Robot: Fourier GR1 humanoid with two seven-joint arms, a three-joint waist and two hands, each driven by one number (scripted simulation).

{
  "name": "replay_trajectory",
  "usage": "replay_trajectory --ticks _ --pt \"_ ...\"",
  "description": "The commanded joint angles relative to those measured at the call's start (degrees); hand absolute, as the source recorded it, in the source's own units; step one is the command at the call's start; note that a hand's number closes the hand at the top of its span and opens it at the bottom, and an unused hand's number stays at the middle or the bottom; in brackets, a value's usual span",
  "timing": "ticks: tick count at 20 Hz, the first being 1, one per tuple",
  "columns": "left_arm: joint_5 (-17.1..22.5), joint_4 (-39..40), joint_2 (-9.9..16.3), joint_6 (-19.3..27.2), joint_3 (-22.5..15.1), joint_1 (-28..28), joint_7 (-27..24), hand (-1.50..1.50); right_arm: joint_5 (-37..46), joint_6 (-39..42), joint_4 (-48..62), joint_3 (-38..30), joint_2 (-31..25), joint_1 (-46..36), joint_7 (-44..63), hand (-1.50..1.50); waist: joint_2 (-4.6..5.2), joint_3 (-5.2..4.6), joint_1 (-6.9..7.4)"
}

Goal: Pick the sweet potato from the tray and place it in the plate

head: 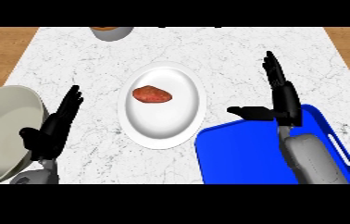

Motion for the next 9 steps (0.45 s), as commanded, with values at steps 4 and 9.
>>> replay_trajectory --ticks 4,9 --pt "-0.12 -3.13 0.52 -0.67 0.54 0.52 2.68 0.0 2.54 6.76 5.75 -3.18 -0.63 3.76 -8.35 -1.5 -0.04 -0.03 0.13" --pt "-1.0 -4.38 -1.09 -0.97 -0.44 1.23 2.65 0.0 5.05 8.29 13.7 -8.23 1.13 -2.1 -12.59 -1.5 -0.02 -0.03 0.25"
